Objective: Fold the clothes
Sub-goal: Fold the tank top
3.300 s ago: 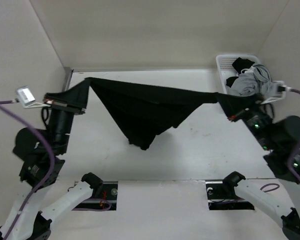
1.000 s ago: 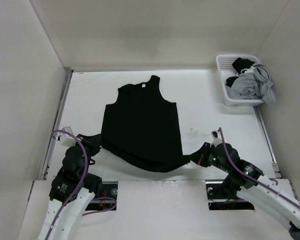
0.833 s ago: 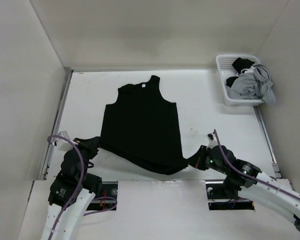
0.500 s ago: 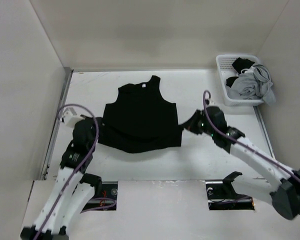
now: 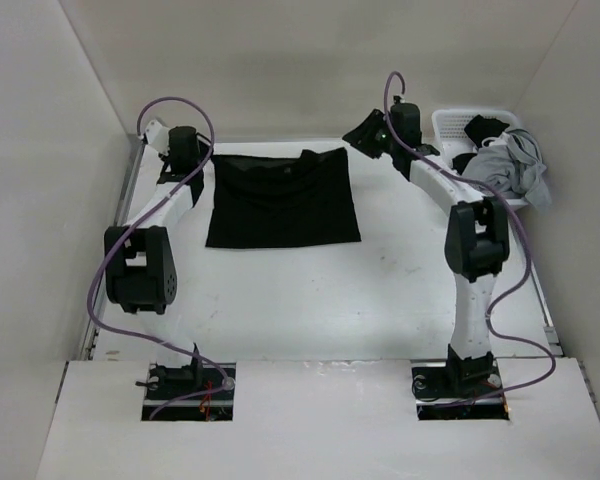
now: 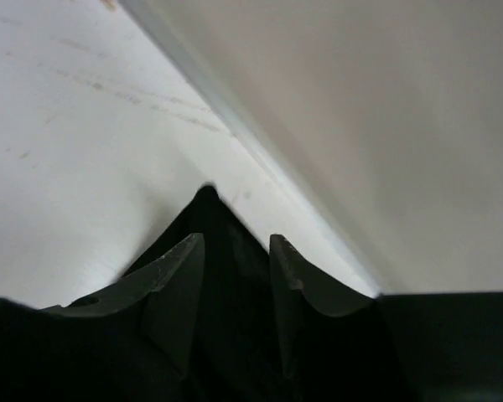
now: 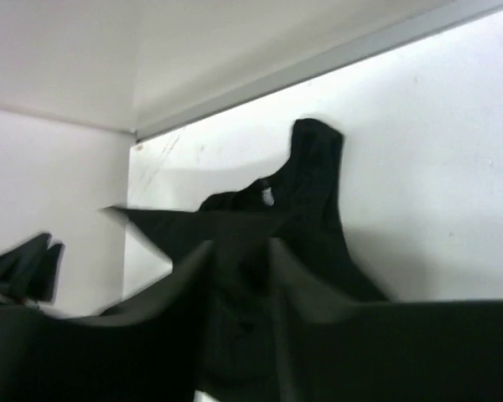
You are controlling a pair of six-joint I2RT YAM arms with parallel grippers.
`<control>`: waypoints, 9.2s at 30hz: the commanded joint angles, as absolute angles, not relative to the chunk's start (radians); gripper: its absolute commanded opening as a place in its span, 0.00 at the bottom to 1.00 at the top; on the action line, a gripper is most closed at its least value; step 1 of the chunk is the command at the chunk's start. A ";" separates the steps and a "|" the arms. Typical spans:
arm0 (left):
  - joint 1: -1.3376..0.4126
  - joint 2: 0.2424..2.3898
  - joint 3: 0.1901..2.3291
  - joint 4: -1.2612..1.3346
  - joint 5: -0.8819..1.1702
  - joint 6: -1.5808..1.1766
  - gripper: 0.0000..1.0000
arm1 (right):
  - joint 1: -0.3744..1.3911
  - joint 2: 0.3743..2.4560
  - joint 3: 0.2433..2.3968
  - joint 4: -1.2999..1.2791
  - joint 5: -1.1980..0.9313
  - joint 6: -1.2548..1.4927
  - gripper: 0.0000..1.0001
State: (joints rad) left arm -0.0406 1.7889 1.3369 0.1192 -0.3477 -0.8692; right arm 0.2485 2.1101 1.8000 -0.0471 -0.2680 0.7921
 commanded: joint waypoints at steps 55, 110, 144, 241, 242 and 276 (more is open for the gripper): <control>0.077 1.597 0.425 0.612 -0.067 -1.100 0.05 | 0.338 1.609 0.686 0.367 -0.154 0.818 0.43; -0.001 1.289 0.295 0.503 -0.040 -1.069 0.02 | 0.398 1.405 0.494 0.203 -0.046 0.874 0.00; 0.067 1.219 0.215 0.482 0.038 -1.025 0.02 | 0.450 1.479 0.534 0.178 0.112 0.900 0.20; 0.134 1.101 0.146 0.482 0.115 -1.029 0.17 | 0.295 1.390 0.489 0.241 -0.043 0.785 0.22; 0.145 1.100 0.144 0.480 0.117 -1.028 0.21 | 0.295 1.376 0.489 0.241 -0.043 0.785 0.27; -0.510 1.187 0.382 0.587 -0.137 -1.022 0.32 | 0.205 1.131 0.618 0.019 0.060 0.700 0.01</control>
State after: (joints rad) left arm -0.4778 1.1885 0.3462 0.4831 -0.1097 -0.9981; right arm 0.1989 1.1919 0.5362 0.1532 -0.0360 0.7994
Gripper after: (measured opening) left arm 0.321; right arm 0.024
